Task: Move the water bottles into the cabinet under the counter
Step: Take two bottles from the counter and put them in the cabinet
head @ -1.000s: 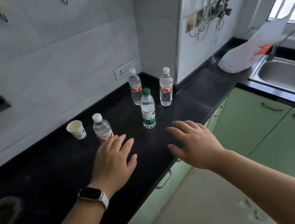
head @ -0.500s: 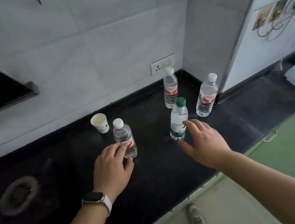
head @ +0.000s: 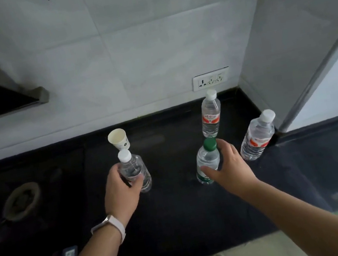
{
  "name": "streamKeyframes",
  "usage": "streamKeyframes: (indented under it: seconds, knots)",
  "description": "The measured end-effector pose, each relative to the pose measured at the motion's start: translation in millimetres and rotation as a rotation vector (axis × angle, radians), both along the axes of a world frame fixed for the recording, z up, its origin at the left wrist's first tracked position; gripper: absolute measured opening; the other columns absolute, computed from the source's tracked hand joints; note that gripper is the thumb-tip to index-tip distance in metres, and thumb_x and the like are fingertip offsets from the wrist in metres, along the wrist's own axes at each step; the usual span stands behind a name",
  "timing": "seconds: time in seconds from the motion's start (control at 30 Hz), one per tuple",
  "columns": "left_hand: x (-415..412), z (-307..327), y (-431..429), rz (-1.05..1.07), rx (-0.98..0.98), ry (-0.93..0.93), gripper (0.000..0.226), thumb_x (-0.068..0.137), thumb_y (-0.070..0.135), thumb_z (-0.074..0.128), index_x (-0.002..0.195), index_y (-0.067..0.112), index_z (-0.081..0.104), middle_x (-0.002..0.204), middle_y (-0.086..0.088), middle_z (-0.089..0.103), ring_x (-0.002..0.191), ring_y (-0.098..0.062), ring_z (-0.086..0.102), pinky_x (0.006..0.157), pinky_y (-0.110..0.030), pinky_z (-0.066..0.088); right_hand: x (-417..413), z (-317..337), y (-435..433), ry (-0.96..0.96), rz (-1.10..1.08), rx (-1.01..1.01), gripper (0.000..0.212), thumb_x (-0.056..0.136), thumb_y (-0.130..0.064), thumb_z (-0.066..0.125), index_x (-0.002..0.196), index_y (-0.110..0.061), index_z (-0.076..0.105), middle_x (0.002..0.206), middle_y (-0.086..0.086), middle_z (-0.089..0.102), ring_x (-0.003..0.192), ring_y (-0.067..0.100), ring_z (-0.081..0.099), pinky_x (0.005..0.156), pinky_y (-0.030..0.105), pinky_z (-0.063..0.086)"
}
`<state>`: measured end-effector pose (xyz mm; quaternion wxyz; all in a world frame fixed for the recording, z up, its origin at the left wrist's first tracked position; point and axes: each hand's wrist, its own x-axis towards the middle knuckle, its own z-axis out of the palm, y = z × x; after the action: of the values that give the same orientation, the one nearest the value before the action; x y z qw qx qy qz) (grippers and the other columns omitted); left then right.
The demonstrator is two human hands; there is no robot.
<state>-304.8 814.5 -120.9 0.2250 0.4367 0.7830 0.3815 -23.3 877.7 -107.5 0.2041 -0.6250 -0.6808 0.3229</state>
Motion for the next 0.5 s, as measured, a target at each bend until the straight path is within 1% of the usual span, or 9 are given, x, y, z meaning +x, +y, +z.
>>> streamKeyframes:
  seconds: [0.07, 0.13, 0.27, 0.43, 0.5]
  knots:
    - [2.0, -3.7, 3.3, 0.029, -0.019, -0.052, 0.051, 0.080, 0.028, 0.082, 0.121, 0.027, 0.051, 0.115, 0.009, 0.061, 0.103, -0.010, 0.062, 0.085, -0.030, 0.050, -1.7, -5.8, 6.1, 0.038, 0.033, -0.055, 0.087, 0.075, -0.047, 0.078, 0.146, -0.028, 0.030, 0.143, -0.005, 0.040, 0.123, 0.016, 0.048, 0.092, 0.034, 0.045]
    - [2.4, -6.4, 4.8, 0.056, -0.033, -0.106, 0.057, 0.081, 0.028, 0.082, 0.127, 0.026, 0.049, 0.119, 0.007, 0.061, 0.105, -0.010, 0.062, 0.086, -0.027, 0.049, -4.5, -10.0, 8.7, 0.095, 0.025, -0.113, 0.083, 0.075, -0.043, 0.080, 0.142, -0.029, 0.033, 0.137, -0.006, 0.044, 0.116, 0.015, 0.051, 0.089, 0.032, 0.044]
    - [2.6, -9.3, 10.9, 0.074, -0.056, -0.156, 0.062, 0.082, 0.026, 0.082, 0.132, 0.023, 0.047, 0.115, 0.011, 0.059, 0.103, -0.008, 0.060, 0.082, -0.020, 0.044, -9.5, -15.4, 15.6, 0.205, -0.060, -0.196, 0.073, 0.074, -0.035, 0.081, 0.133, -0.034, 0.038, 0.119, -0.009, 0.056, 0.103, 0.014, 0.059, 0.083, 0.031, 0.047]
    - [-1.6, -18.6, 14.6, 0.086, -0.073, -0.203, 0.067, 0.081, 0.028, 0.083, 0.136, 0.026, 0.045, 0.116, 0.010, 0.063, 0.103, -0.012, 0.061, 0.089, -0.030, 0.048, -14.0, -21.4, 16.6, 0.235, -0.118, -0.218, 0.072, 0.072, -0.031, 0.084, 0.130, -0.031, 0.042, 0.108, -0.013, 0.060, 0.098, 0.011, 0.061, 0.085, 0.032, 0.050]
    - [-1.7, -19.4, 14.8, 0.099, -0.059, -0.210, 0.065, 0.080, 0.028, 0.083, 0.134, 0.026, 0.047, 0.112, 0.012, 0.063, 0.101, -0.012, 0.061, 0.087, -0.029, 0.047, -14.9, -20.2, 16.4, 0.227, -0.126, -0.226, 0.071, 0.073, -0.029, 0.084, 0.130, -0.029, 0.042, 0.106, -0.013, 0.060, 0.096, 0.010, 0.061, 0.082, 0.030, 0.049]
